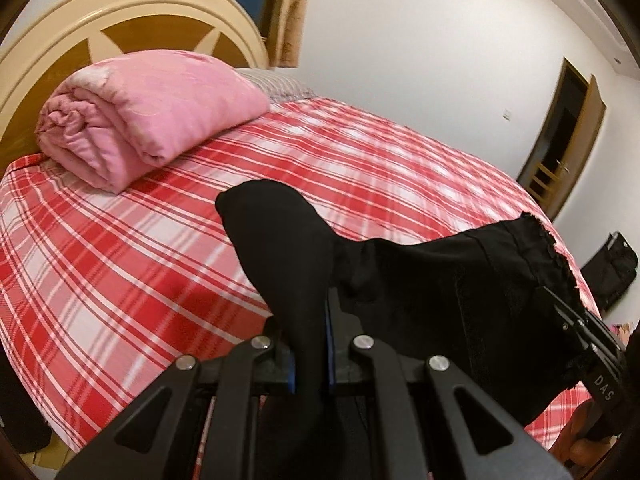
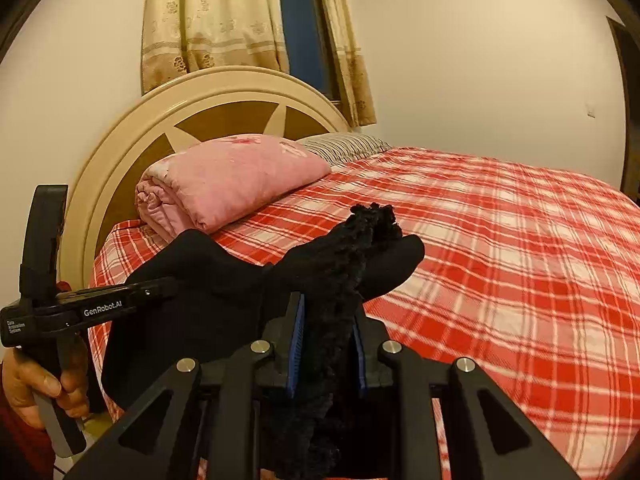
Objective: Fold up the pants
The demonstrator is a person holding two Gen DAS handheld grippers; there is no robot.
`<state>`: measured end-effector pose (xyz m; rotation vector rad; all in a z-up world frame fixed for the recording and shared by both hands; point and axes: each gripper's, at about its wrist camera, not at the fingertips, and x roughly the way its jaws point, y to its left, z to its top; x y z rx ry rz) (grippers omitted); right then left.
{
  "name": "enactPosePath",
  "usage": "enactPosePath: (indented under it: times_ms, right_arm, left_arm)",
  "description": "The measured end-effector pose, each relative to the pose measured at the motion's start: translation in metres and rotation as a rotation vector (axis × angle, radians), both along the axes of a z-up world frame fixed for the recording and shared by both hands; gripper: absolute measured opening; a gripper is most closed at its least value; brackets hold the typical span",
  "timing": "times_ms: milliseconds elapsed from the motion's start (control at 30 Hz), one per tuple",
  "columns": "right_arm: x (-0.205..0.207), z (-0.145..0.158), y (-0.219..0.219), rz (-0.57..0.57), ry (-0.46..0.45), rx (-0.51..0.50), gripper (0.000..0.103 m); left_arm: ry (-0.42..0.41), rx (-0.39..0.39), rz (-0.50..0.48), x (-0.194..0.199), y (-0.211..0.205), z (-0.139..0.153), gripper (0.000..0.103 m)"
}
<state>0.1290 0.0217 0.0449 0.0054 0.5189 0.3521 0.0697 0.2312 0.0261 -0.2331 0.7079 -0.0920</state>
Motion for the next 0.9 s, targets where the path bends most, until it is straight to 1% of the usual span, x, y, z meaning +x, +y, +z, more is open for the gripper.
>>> enactPosePath:
  times_ms: [100,133,167,267,333,433,533,600,700,767,900]
  right_arm:
    - [0.007,-0.001,0.006,0.009,-0.01,-0.021,0.022]
    - [0.012,-0.004,0.011,0.016,-0.017,-0.045,0.022]
    - [0.024,-0.014,0.016,0.029,-0.012,-0.085,0.022]
    - [0.047,-0.04,0.017,0.031,0.05,-0.103,0.022]
    - [0.058,-0.059,0.016,0.026,0.09,-0.119,0.021]
    - [0.069,-0.081,0.011,0.001,0.139,-0.136,0.021]
    - [0.076,-0.095,0.005,-0.009,0.177,-0.142,0.021]
    - [0.079,-0.104,0.006,-0.014,0.196,-0.171,0.021]
    - [0.082,-0.113,0.005,-0.022,0.211,-0.173,0.022]
    - [0.083,-0.114,0.003,-0.022,0.22,-0.155,0.022]
    - [0.083,-0.114,0.003,-0.022,0.223,-0.157,0.022]
  left_arm:
    - [-0.011,-0.013,0.028,0.006,0.012,0.0,0.01]
    - [-0.01,-0.016,0.038,0.008,0.016,-0.001,0.01]
    - [-0.009,-0.019,0.046,0.011,0.019,-0.002,0.01]
    - [0.0,-0.007,0.072,0.018,0.026,-0.009,0.01]
    - [0.024,0.011,0.094,0.026,0.03,-0.02,0.01]
    - [0.081,0.013,0.115,0.037,0.037,-0.041,0.01]
    - [0.127,0.022,0.138,0.044,0.043,-0.058,0.011]
    - [0.144,0.004,0.14,0.047,0.048,-0.066,0.013]
    - [0.164,0.016,0.14,0.049,0.046,-0.072,0.015]
    - [0.175,0.03,0.145,0.05,0.043,-0.076,0.016]
    - [0.189,0.044,0.15,0.052,0.042,-0.082,0.017]
